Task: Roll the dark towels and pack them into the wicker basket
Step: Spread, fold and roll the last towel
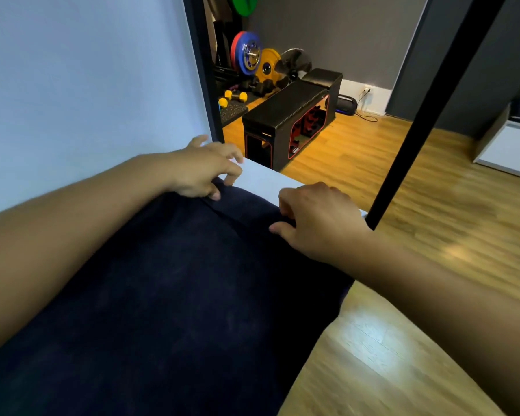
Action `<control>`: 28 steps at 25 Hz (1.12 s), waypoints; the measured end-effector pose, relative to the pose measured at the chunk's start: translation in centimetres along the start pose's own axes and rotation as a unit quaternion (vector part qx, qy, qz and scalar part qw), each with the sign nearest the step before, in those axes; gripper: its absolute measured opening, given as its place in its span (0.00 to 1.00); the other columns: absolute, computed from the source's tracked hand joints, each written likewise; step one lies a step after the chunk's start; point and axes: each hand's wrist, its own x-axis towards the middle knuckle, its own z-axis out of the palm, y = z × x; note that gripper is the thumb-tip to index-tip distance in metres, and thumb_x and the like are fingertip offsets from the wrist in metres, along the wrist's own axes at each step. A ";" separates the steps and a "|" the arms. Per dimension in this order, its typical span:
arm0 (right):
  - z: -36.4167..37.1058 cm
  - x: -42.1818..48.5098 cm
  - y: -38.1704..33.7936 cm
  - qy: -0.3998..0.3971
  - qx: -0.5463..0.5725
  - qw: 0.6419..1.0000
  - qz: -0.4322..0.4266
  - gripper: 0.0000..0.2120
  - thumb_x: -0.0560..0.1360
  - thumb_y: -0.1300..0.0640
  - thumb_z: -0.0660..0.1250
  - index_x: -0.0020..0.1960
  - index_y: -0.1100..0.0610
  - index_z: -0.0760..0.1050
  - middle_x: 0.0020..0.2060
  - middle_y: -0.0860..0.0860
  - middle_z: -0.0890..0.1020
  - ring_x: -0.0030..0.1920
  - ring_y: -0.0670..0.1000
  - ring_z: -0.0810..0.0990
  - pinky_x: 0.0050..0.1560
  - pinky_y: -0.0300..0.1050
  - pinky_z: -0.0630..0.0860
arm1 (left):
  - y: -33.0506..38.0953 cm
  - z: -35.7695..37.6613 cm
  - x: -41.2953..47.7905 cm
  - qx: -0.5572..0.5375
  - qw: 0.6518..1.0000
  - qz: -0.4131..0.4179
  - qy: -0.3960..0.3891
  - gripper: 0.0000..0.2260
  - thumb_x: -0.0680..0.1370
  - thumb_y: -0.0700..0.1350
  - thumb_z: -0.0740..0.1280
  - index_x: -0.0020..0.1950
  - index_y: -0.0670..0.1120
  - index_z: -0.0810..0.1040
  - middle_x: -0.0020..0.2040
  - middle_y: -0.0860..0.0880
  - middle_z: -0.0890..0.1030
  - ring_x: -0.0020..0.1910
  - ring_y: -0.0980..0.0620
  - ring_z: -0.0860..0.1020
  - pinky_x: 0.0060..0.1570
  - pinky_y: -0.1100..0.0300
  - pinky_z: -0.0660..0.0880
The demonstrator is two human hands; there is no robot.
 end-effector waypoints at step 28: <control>6.6 -6.9 -4.7 0.040 -0.053 0.993 -0.099 0.38 0.81 0.35 0.45 0.74 0.64 0.65 0.74 0.67 0.63 0.76 0.67 0.59 0.72 0.63 0.54 | 0.9 8.9 -9.4 -0.069 0.959 -0.048 0.269 0.22 0.81 0.51 0.52 0.75 0.50 0.67 0.70 0.53 0.75 0.72 0.56 0.68 0.75 0.52 0.56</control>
